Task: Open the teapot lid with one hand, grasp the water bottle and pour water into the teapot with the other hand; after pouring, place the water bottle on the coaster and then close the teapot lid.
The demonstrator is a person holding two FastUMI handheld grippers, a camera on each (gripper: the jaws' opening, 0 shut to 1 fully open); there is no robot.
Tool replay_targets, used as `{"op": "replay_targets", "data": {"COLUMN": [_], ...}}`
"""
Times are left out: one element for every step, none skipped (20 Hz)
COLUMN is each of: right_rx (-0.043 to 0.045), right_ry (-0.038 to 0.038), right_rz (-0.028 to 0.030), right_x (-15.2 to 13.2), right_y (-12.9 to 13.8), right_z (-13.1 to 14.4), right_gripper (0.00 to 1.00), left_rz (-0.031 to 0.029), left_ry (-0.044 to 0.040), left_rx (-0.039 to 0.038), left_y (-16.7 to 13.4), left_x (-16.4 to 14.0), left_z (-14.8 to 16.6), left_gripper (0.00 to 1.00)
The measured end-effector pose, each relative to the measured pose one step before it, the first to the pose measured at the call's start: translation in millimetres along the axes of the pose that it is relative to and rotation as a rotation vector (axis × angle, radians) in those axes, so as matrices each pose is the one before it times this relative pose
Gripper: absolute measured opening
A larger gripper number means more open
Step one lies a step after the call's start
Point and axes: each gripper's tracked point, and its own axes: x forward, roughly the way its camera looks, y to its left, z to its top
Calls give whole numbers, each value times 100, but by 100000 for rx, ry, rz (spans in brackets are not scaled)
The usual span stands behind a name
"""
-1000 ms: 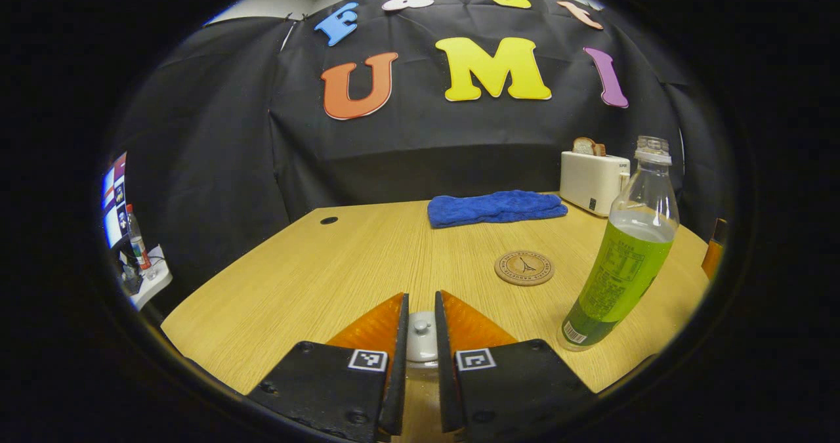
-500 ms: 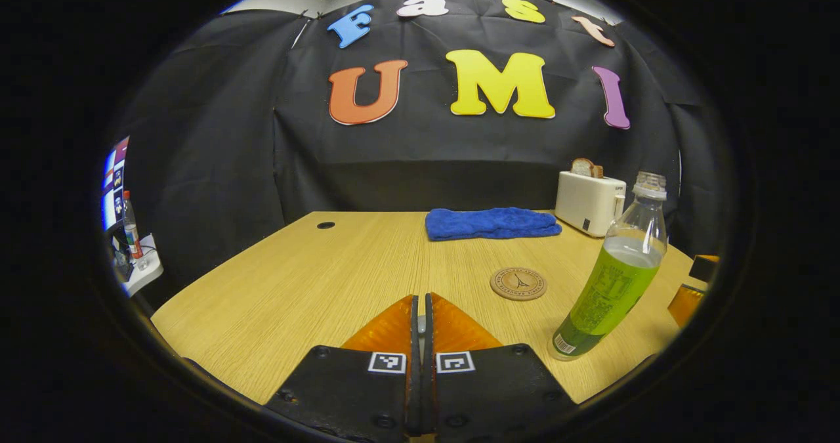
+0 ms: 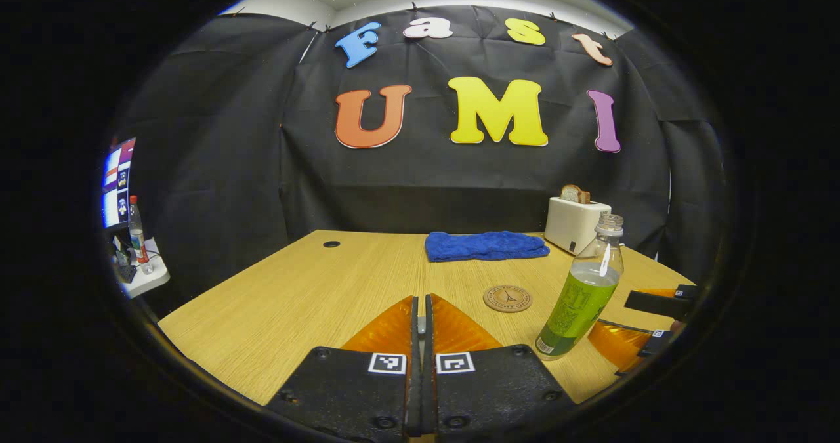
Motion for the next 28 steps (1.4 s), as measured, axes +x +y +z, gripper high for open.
{"op": "replay_targets", "data": {"right_rx": [104,16,-50,60,-100,-300,34,216,-320,-422,77,-40,-290,-338,-323,363,-618,-1331,-2456,-3855,-6504,-7145,-7011,-7229,-6819,-7082,-6626,-6315], "right_ry": [131,125,257,-204,-300,-459,-201,108,-239,33,-109,-17,35,68,-12,-78,909,479,-244,-449,-11,-255,120,789,17,268,477,724], "right_rz": [-122,-73,-125,-364,-264,67,191,-289,-750,-955,-186,-933,-748,-180,-522,-90,640,359,344,830,1228,574,778,786,-361,-721,-493,252], "right_x": [502,480,516,432,263,283,227,216,184,225,180,194,140,-9,60,-158,47,80,-40,2,8,69,193,295,349,386,356,563], "right_y": [205,277,248,223,181,286,250,195,-10,-36,2,-95,-73,156,-172,-99,138,126,-28,65,-60,-277,36,-234,-317,-518,-160,93], "right_z": [-20,-13,-175,43,79,163,114,126,74,28,134,-86,120,25,63,157,-59,-19,446,564,580,679,645,464,372,403,151,-132], "right_gripper": [96,98,97,96,98,97,98,96,96,96,98,96,91,87,82,83,74,75,74,73,73,73,73,73,73,73,73,72], "left_rz": [187,433,23,206,529,644,431,630,1023,21,-232,282,255,299,294,46,-316,-166,-301,296,574,156,564,579,122,167,-86,14], "left_ry": [-566,-439,-393,-490,-397,-350,-59,275,855,200,-15,-296,-386,-138,73,-52,-401,-426,-880,-369,-158,-227,-27,150,4,-46,7,-795], "left_rx": [-223,-158,-178,-65,-74,55,-289,206,-339,-822,-673,-280,93,228,12,-268,-406,-264,-49,97,290,12,-493,-911,-874,-716,-98,-22], "left_y": [209,299,202,191,385,252,280,339,389,100,-31,290,181,158,291,180,131,29,96,200,380,375,329,354,198,186,114,16], "left_x": [-474,-447,-410,-379,-229,-201,-203,-147,-126,-231,-97,-193,-45,-43,42,-40,-47,16,74,68,21,-79,46,24,-122,-31,7,-132], "left_z": [212,144,185,138,84,112,-207,-242,-401,-115,-17,-48,89,18,-48,32,181,154,202,-3,67,-29,8,-20,42,-97,88,358], "left_gripper": [2,3,2,2,2,2,2,2,3,2,2,3,3,3,2,3,2,3,3,2,2,2,2,3,2,2,3,3]}}
